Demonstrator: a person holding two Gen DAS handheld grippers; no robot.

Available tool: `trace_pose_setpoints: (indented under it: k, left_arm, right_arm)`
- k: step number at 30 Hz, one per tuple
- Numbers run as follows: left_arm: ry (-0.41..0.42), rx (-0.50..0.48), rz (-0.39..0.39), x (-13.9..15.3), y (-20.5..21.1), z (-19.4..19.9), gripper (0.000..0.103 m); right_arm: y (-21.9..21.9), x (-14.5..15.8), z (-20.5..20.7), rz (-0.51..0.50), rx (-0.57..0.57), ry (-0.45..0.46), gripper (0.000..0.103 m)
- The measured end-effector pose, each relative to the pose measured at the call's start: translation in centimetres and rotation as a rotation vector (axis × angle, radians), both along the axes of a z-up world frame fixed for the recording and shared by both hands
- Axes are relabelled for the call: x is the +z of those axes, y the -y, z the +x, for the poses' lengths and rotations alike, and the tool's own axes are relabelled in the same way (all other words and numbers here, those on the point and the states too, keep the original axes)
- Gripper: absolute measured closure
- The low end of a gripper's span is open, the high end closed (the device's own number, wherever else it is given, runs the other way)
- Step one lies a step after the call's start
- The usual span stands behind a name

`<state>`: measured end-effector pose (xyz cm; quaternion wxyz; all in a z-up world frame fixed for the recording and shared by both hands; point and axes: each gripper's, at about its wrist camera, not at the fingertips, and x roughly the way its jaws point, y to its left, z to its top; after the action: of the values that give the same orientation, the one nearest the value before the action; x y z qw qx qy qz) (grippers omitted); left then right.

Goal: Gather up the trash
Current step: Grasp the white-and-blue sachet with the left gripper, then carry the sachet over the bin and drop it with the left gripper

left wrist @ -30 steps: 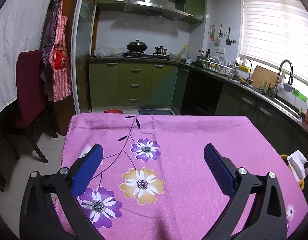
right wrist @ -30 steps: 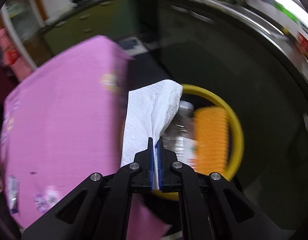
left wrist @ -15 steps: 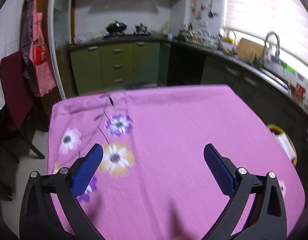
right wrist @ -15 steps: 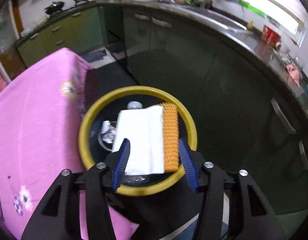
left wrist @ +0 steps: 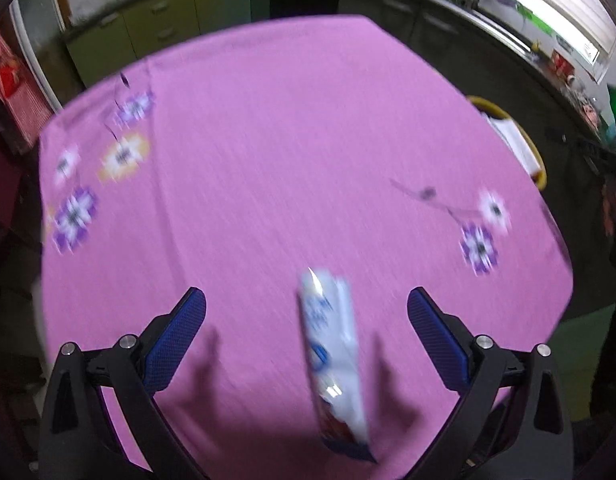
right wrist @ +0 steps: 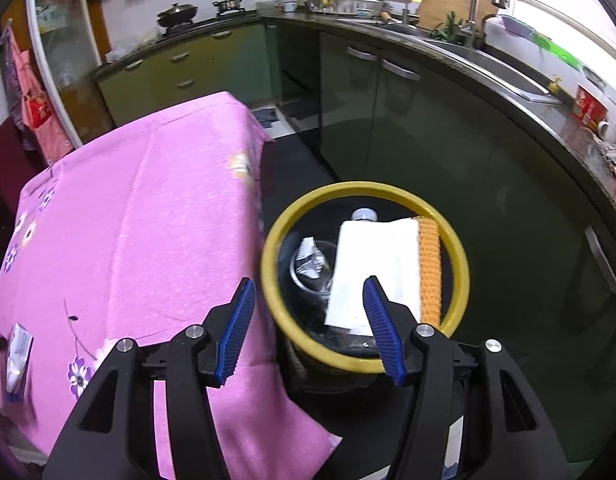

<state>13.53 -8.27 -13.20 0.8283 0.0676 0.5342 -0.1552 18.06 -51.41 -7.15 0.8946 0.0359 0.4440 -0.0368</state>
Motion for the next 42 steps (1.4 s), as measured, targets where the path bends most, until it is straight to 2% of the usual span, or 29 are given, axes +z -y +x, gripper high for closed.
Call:
trace_pose_setpoints:
  k: [8,12,14,17,19,21,25,30,35,38,42]
  left_arm:
    - [-0.027,0.018,0.051,-1.6,0.3,-2.0,0.010]
    - [-0.063,0.024,0.040,-2.4,0.0,-2.0,0.031]
    - [-0.075,0.029,0.041,-2.9,-0.1,-2.0,0.038]
    - [-0.061,0.030,0.050,-2.8,-0.2,-2.2,0.045]
    - [-0.053,0.033,0.056,-2.8,-0.3,-2.2,0.053]
    - [-0.044,0.031,0.067,-2.7,-0.4,-2.3,0.065]
    - [-0.045,0.015,0.060,-2.5,-0.3,-2.5,0.080]
    - [-0.025,-0.033,0.049,-1.4,0.5,-3.0,0.082]
    - [0.015,-0.122,0.026,1.2,3.1,-2.6,0.082]
    - [0.031,-0.200,-0.003,3.1,5.9,-1.4,0.081]
    - [0.053,-0.331,-0.054,5.5,11.8,0.8,0.081]
  right_arm:
    - [-0.7,-0.3,-0.9,0.008,0.033,0.008,0.044]
    - [-0.8,-0.1,-1.0,0.011,0.038,0.012,0.043]
    - [-0.9,0.0,-1.0,0.014,0.043,0.014,0.043]
    - [-1.1,-0.1,-1.1,0.015,0.050,0.012,0.042]
    - [-1.1,0.0,-1.1,0.015,0.054,0.012,0.042]
    - [-1.2,0.0,-1.1,0.015,0.057,0.010,0.042]
    - [-1.2,0.1,-1.2,0.016,0.061,0.011,0.042]
    - [-1.1,0.1,-1.2,0.015,0.062,0.011,0.042]
    - [-0.6,0.6,-1.6,0.018,0.046,0.028,0.042]
    - [0.4,1.4,-2.3,0.018,0.017,0.051,0.042]
    - [2.3,2.3,-3.9,0.009,-0.037,0.077,0.042]
